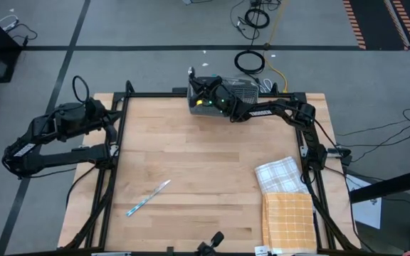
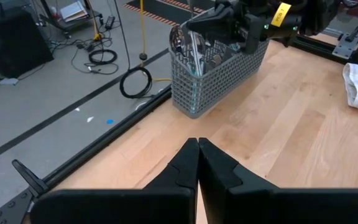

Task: Sort silverware
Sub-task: Put the blue spoon into the gray silverware basket, then put the blue table knife into the gray silverware basket

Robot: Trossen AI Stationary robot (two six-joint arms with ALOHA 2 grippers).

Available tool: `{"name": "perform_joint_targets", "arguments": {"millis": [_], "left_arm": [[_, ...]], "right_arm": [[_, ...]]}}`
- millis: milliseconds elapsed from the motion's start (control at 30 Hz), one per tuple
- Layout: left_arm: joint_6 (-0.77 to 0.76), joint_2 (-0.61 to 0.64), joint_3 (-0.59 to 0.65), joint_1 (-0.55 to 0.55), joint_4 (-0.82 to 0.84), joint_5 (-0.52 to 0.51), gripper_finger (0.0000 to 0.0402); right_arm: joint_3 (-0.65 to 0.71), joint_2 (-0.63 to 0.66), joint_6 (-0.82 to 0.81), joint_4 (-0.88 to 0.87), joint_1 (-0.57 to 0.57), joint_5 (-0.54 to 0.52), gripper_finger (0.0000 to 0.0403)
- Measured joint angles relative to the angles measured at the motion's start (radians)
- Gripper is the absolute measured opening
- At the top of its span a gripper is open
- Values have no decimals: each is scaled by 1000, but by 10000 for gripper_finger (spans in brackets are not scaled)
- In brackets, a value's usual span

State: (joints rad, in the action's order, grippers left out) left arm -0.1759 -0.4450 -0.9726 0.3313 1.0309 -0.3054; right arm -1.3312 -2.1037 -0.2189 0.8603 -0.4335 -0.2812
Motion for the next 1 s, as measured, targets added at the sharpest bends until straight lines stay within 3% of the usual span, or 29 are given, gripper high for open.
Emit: {"name": "perform_joint_targets", "arguments": {"millis": [500, 833, 1000], "left_arm": [[6, 0, 0, 0, 4, 0, 11], [1, 0, 0, 0, 5, 1, 11], [-1, 0, 0, 0, 13, 62, 11]], "right_arm": [[0, 4, 5, 4, 6, 0, 146], [-1, 53, 23, -50, 9, -5, 162], [0, 169, 102, -55, 23, -1, 162]]}}
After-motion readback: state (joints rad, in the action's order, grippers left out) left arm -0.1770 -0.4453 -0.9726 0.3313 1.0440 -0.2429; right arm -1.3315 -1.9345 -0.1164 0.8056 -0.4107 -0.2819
